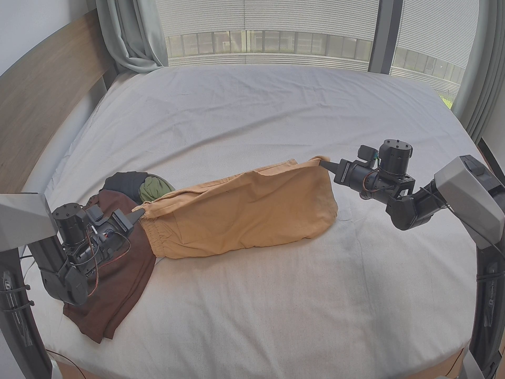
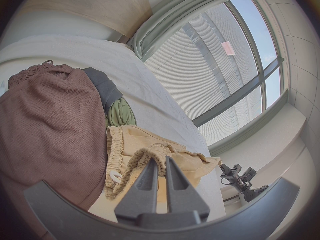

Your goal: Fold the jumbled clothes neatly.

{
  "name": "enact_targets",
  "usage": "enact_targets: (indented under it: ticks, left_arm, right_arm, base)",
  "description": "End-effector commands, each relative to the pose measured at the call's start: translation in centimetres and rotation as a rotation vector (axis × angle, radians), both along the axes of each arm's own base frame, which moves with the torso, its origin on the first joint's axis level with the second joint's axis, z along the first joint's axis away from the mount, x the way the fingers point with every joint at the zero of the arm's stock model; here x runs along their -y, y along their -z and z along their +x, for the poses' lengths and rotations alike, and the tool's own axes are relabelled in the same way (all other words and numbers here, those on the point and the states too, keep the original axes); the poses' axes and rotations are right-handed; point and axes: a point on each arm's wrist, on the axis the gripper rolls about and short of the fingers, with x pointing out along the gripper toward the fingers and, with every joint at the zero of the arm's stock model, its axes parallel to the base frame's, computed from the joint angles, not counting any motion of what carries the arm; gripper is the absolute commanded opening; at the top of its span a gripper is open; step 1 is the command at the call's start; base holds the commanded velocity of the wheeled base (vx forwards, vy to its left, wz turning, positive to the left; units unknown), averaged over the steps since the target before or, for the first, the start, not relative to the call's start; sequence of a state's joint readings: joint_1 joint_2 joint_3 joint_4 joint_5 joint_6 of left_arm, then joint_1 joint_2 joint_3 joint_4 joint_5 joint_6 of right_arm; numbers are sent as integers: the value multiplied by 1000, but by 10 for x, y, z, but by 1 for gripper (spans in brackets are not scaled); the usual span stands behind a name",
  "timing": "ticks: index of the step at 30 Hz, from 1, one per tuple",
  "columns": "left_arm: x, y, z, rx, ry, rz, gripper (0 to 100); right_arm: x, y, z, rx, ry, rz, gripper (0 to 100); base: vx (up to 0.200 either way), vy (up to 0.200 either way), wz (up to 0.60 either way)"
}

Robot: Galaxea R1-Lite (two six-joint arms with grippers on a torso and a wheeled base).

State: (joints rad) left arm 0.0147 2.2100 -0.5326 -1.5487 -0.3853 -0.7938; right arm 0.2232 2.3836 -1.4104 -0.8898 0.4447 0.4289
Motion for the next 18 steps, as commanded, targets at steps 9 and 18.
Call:
enact_targets:
  ticks: [9,18]
  left_arm:
    - [-3,21,13,-31,-10,8,0]
    - [-4,21,19,-11,-22,22,0]
  right_arm:
    - [-5,20,24,-2,22,-2,0]
    - [-6,22,25,3,22,-4,0]
  base:
    - [0,0,0]
    - [0,0,0]
